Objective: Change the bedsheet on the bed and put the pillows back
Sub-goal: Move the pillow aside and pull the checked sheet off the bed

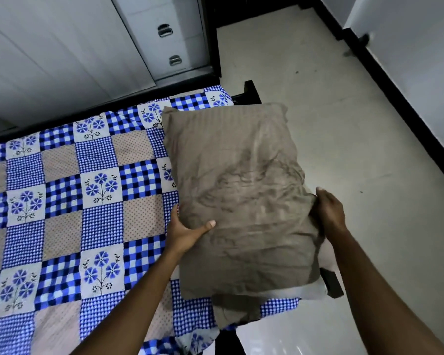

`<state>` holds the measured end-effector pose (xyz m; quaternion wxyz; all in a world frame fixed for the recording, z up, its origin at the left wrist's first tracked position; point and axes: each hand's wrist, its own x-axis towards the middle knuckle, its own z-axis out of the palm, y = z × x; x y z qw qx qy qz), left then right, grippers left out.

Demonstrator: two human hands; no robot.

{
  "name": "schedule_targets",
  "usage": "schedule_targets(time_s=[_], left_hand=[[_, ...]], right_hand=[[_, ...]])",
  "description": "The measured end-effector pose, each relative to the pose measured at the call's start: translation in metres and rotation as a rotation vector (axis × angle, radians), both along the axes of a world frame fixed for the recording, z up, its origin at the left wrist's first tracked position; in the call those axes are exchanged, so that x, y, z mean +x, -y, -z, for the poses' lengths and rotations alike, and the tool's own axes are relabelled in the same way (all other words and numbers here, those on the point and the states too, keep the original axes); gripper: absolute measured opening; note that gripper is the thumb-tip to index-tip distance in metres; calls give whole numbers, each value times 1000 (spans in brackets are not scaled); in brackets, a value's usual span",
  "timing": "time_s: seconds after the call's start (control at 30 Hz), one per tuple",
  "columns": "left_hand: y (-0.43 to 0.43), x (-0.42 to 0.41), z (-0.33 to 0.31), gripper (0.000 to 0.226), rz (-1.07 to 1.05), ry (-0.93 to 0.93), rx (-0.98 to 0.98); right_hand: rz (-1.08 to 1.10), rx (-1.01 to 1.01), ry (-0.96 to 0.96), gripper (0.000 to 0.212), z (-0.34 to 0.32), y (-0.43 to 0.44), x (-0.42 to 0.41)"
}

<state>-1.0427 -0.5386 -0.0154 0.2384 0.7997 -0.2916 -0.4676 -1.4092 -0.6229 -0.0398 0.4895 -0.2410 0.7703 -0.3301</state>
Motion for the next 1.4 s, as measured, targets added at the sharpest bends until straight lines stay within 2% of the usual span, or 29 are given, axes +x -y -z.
schedule_targets(time_s=[0.1, 0.17, 0.27, 0.3, 0.37, 0.43, 0.47, 0.53, 0.67, 0.77, 0.83, 0.9, 1.03, 1.1, 1.2, 1.3, 1.4], left_hand=[[-9, 4, 0, 150, -49, -86, 22], [-14, 5, -1, 140, -58, -136, 36], [-15, 5, -2, 133, -99, -166, 15], [-16, 6, -4, 133, -115, -166, -4], [-19, 6, -5, 121, -140, -107, -56], [-23, 6, -10, 91, -133, 9, -88], [-26, 6, -13, 73, -116, 30, -96], [-35, 12, -19, 55, -48, 35, -71], [-77, 48, -16, 56, 101, 103, 37], [-126, 95, -13, 49, 142, 124, 133], [-162, 125, -13, 41, 113, 85, 200], [-205, 164, -8, 34, 6, 99, 229], [-288, 236, 0, 25, -166, 151, 273], [-333, 280, 5, 25, -255, 173, 289], [-390, 347, 12, 24, -373, 188, 301], [-443, 440, 28, 26, -608, 89, 288], [-481, 542, 57, 30, -670, 94, 236]], right_hand=[[-106, -108, -84, 40, -19, -7, 19], [-178, -192, -151, 36, -31, -10, 33], [-227, -385, -442, 33, -47, -16, 50], [-195, -440, -460, 31, -55, -16, 56], [-134, -475, -242, 26, -70, -16, 67], [-99, -460, 40, 16, -84, -18, 83], [-104, -468, 104, 12, -90, -21, 91], [-152, -479, 137, 12, -101, -32, 107], [-297, -451, 210, 15, -113, -63, 153], [-504, -361, 203, 21, -112, -92, 207], [-685, -316, 164, 17, -96, -114, 243], [-871, -265, 135, 11, -75, -139, 287], [-1191, -170, 15, 30, -45, -195, 375], [-1336, -117, 16, 23, -42, -228, 429], [-1473, -48, -3, 16, -34, -273, 514], [-1632, -14, -44, 16, -27, -318, 621], [-1765, -10, -118, 18, -9, -358, 730]])
